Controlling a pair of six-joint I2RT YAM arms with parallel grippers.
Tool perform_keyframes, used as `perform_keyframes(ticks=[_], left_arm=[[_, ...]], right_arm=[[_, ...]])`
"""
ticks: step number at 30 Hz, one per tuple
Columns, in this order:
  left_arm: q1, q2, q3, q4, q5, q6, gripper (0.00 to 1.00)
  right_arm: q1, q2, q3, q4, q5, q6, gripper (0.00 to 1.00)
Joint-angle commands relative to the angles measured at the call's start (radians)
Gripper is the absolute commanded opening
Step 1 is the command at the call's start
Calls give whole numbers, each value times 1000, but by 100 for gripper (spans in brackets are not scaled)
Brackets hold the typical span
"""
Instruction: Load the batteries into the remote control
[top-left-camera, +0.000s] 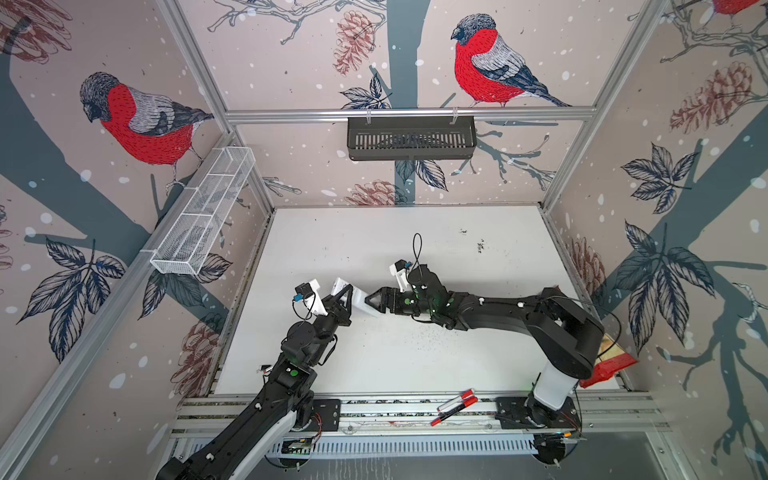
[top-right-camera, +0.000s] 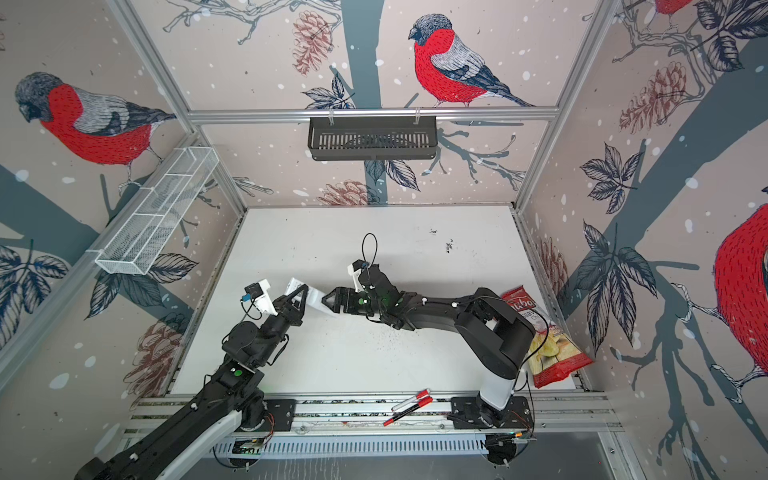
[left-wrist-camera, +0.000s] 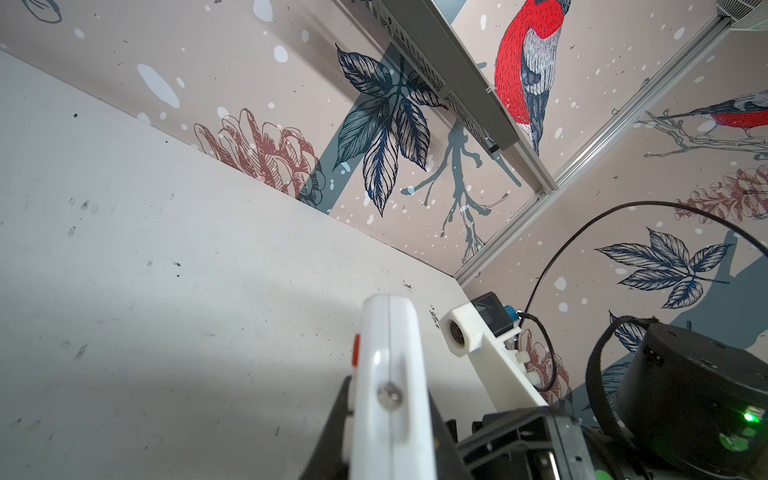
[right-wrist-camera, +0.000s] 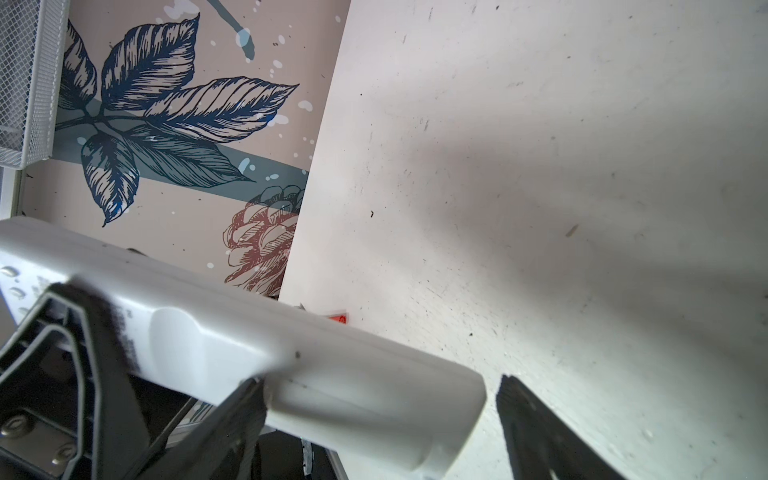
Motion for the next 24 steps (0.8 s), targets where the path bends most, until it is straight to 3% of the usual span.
perform_keyframes(ticks=[1,14,24], left_arm=[[0,1,13,109,11,10,0],[0,4,12,106,11,17,0],[0,0,12,104,18,12,0]], right_arm=[[-6,-8,-8,-51,58,-13,89],[-10,-33,-33,-18,47,-16,89],[-6,-34,21,38,5,-22,96]])
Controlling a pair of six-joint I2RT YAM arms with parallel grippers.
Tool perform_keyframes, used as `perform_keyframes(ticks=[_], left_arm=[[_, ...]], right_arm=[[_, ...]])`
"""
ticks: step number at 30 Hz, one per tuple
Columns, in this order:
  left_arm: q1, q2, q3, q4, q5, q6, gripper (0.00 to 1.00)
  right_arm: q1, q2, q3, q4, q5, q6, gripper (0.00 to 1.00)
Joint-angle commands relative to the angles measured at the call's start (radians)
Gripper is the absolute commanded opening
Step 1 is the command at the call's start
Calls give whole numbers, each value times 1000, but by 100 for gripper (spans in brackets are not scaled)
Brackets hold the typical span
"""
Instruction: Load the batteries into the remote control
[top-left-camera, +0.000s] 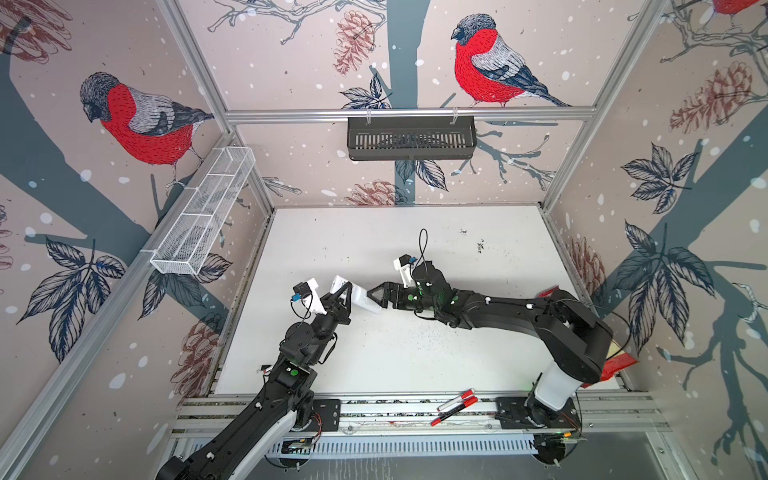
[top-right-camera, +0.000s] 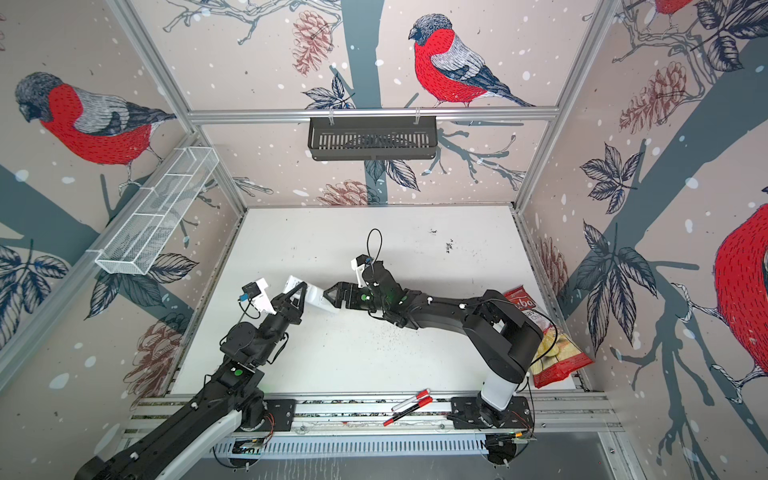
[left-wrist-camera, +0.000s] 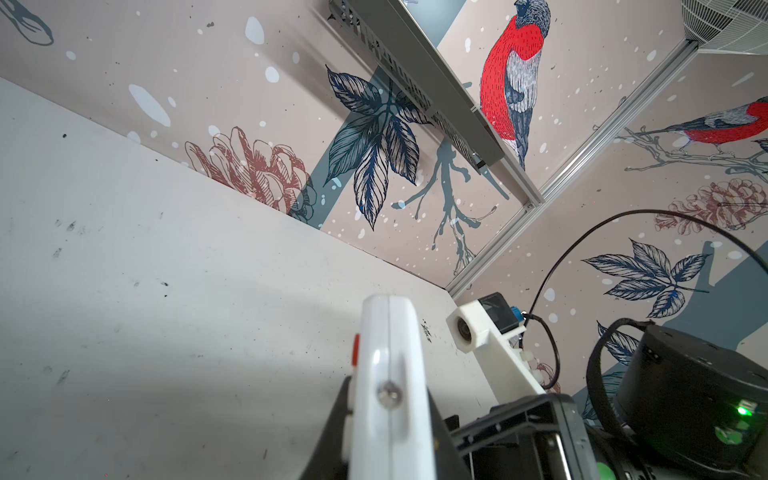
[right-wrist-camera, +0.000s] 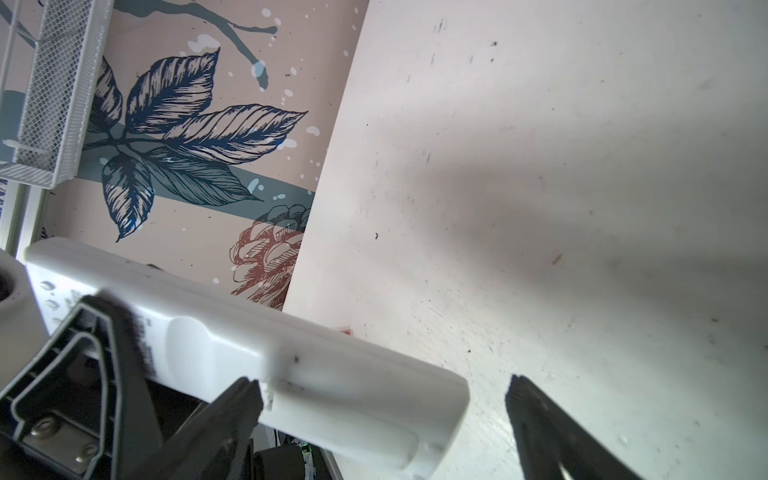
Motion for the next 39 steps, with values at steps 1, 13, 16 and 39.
perform_keyframes(ticks=[1,13,16,39], left_arm=[[0,-6,11,49,15,6,0],[-1,-31,13,40,10,-5,0],[0,-28,15,45,17,-11,0],[0,-51,27,23,28,6,0]], right_arm=[[4,12,21,30,-18,-6,97],[28,40,31,27,-11,-1,97],[28,49,41,9,-1,-2,97],[28,99,65,-122,66,-15,93]])
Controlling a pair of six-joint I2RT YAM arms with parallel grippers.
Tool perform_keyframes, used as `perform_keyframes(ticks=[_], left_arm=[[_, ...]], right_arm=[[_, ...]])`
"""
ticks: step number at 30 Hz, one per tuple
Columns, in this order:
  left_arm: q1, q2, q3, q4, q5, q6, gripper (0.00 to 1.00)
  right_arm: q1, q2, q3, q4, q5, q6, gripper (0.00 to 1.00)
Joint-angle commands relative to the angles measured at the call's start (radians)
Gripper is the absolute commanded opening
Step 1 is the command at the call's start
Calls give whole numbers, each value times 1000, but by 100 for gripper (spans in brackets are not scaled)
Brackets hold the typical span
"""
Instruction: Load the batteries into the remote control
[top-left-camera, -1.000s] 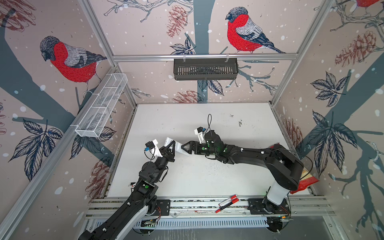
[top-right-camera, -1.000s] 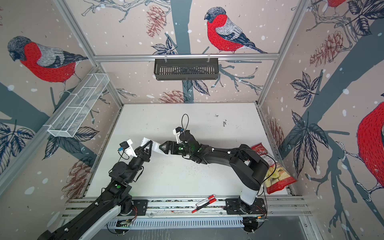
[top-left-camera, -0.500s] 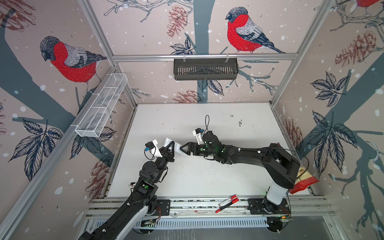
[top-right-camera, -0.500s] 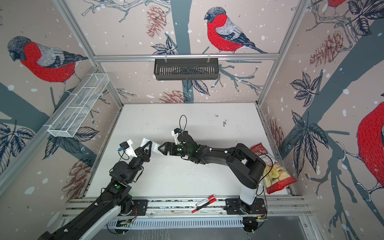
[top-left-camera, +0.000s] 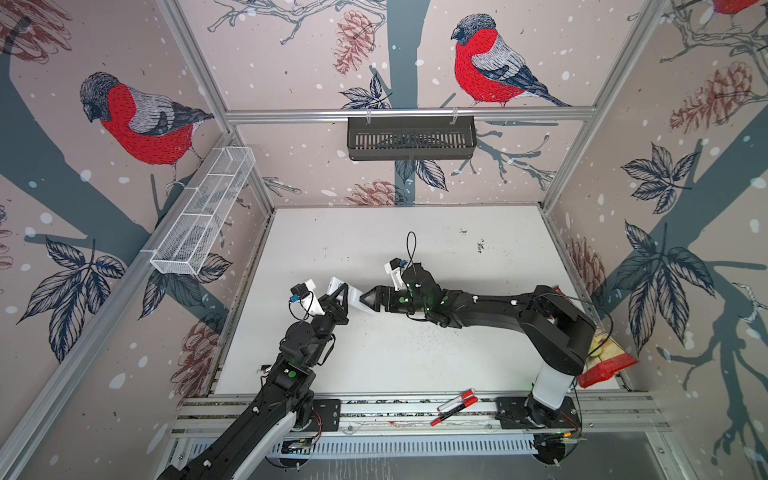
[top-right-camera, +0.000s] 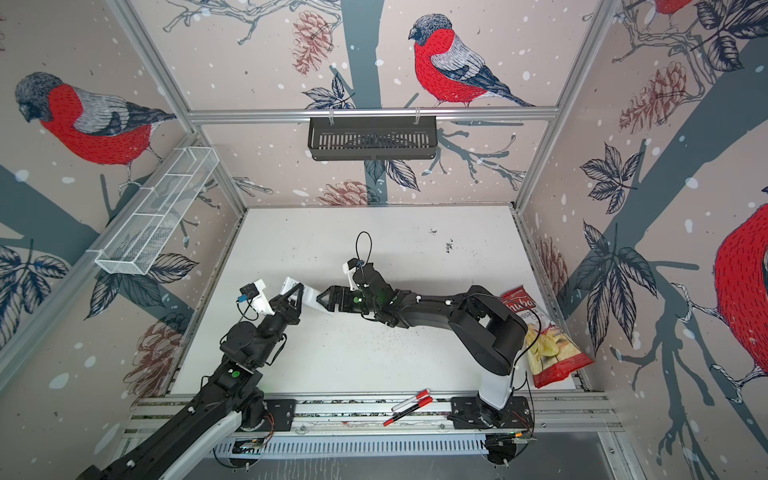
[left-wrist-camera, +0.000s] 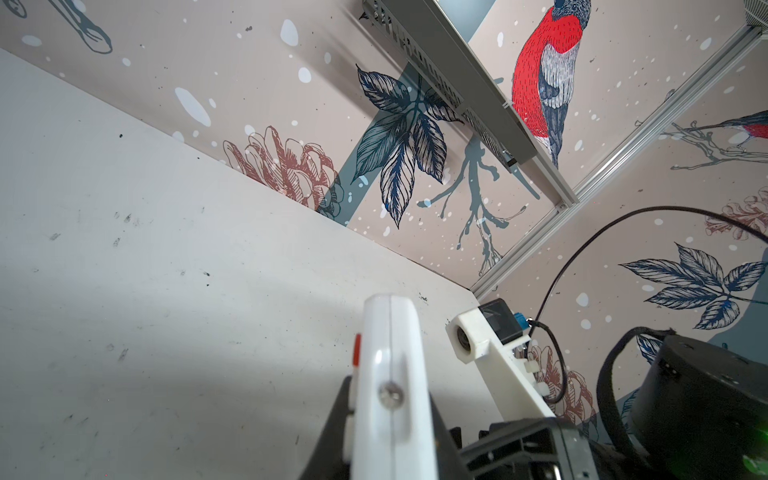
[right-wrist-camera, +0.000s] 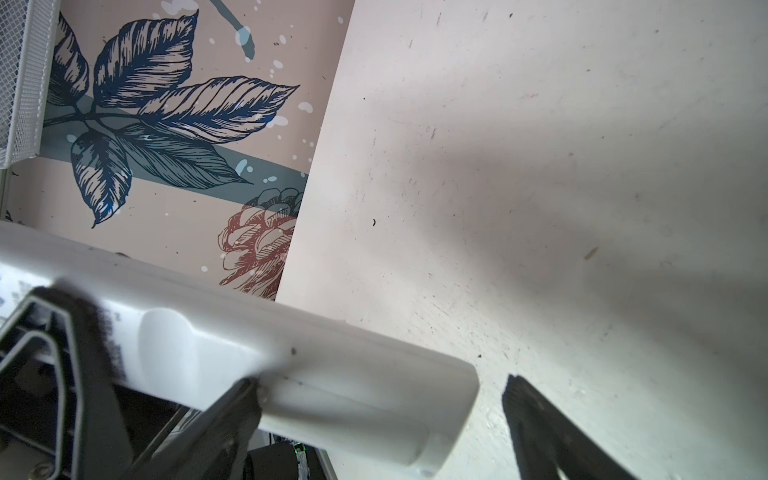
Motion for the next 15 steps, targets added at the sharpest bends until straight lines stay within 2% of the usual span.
perform_keyframes(ticks=[1,15], left_arm=[[-1,2,17,134,76,3,0],[-2,13,10,137,72,31,0]], right_arm=[[1,11,8,-100,67,-17,93],[-7,9,-16,-101,71,-20,93]])
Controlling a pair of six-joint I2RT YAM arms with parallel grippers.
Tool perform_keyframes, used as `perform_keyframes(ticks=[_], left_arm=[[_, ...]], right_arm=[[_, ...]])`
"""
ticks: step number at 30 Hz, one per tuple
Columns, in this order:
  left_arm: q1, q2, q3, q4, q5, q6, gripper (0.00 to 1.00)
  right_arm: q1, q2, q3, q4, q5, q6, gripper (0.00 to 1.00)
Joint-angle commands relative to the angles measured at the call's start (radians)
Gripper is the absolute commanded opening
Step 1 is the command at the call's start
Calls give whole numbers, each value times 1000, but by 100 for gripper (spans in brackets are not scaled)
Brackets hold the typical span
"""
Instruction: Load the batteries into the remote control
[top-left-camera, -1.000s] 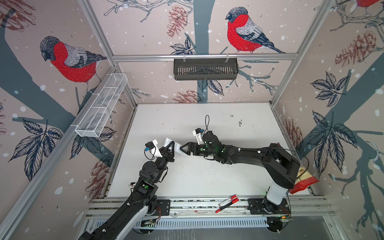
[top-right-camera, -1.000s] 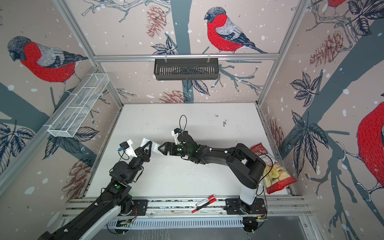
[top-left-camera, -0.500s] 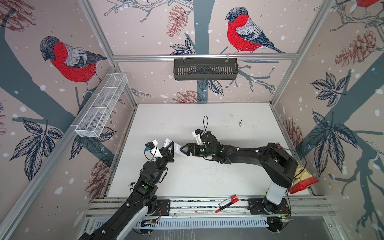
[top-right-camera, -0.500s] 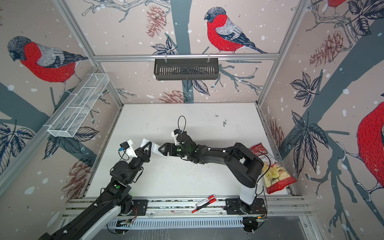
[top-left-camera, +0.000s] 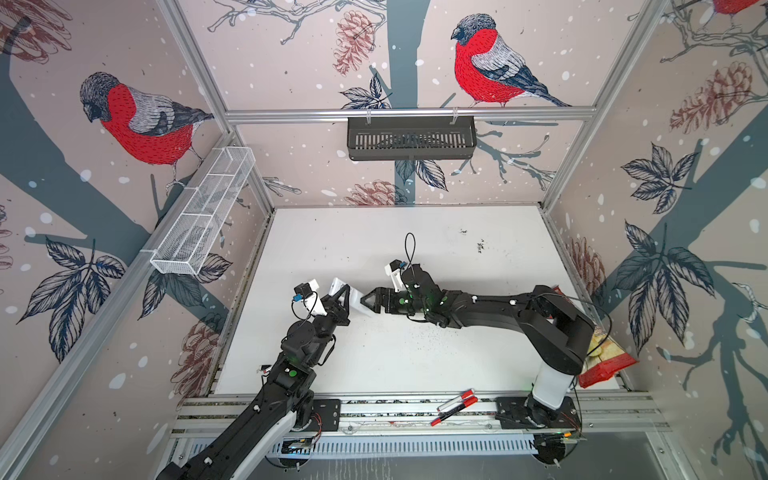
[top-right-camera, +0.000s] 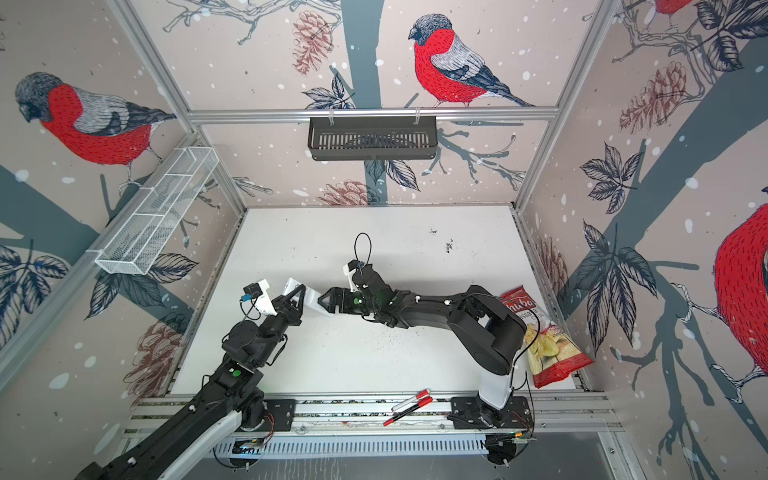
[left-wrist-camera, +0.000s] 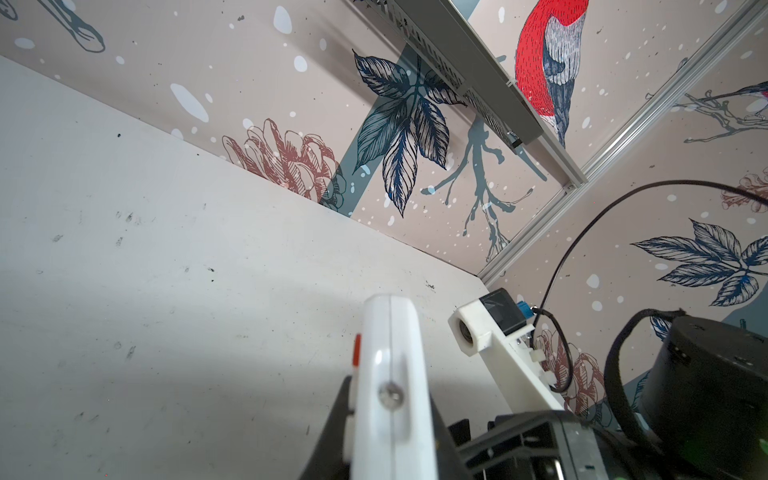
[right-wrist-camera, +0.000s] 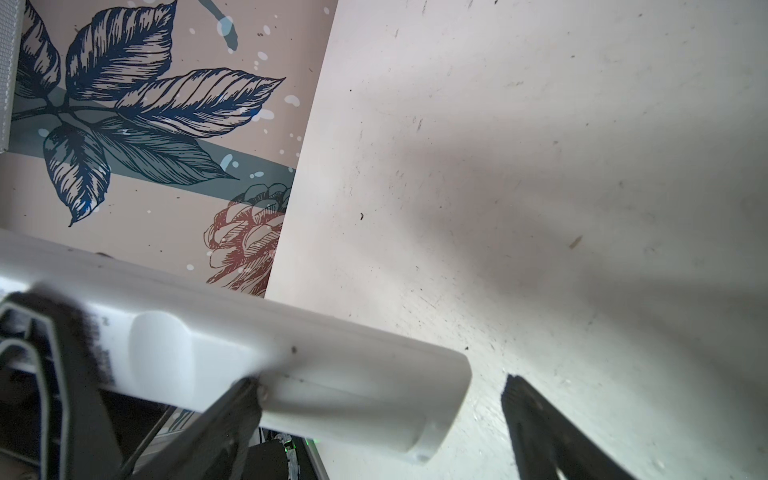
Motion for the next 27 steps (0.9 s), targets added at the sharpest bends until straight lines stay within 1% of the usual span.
perform_keyframes(ticks=[1,15,27], left_arm=[[-2,-5,9,143,55,-11,0],[-1,19,6,155,53,-1,0],[-2,30,3,141,46,35,0]], right_arm=[[-6,1,-13,-83,65,-15,93],[-14,-27,-38,-69,60,-15,93],[-17,-26,-47,-64,63,-12,93]])
